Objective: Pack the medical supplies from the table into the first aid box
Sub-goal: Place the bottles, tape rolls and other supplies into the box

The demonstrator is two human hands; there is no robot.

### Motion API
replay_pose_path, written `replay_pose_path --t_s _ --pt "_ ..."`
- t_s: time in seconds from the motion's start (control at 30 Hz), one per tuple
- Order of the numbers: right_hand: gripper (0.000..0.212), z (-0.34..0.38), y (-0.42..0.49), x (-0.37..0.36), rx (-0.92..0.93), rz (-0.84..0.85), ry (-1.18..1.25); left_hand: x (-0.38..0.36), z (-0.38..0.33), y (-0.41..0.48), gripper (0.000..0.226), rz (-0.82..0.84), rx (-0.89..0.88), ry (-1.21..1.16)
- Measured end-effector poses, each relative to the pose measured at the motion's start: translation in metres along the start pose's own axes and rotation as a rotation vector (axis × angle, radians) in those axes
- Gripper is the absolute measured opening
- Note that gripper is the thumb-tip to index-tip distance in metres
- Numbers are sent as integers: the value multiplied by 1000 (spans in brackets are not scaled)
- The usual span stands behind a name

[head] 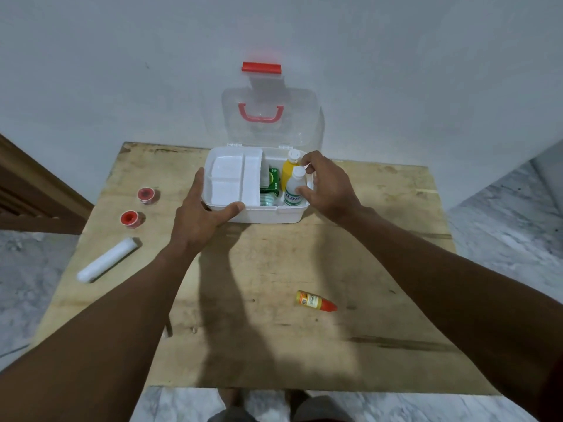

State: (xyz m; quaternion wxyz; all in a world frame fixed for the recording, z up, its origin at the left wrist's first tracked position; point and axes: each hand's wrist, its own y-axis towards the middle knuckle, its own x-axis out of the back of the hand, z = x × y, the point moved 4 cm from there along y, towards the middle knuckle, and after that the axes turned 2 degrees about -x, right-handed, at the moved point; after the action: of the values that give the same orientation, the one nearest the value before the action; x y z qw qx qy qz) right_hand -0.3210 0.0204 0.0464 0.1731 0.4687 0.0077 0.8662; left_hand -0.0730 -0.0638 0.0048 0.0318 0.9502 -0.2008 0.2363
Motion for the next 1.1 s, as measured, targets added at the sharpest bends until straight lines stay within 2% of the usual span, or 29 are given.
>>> replay_pose_path --t_s 0.3,0.4,0.77,0.9,1.1 --pt "39 19 -40 8 -199 -228 36 2 -5 0 84 -6 -45 -2" --pt "35 26 -67 6 -247 -212 5 5 -5 3 82 24 -58 -10" --pt "35 28 -147 -17 -368 348 -150 9 -1 20 88 89 -48 45" --pt "40 22 -159 -23 -358 475 -227 8 2 20 89 85 -22 37" --pt "24 19 -161 -31 -309 565 -329 8 5 22 107 89 25 48"
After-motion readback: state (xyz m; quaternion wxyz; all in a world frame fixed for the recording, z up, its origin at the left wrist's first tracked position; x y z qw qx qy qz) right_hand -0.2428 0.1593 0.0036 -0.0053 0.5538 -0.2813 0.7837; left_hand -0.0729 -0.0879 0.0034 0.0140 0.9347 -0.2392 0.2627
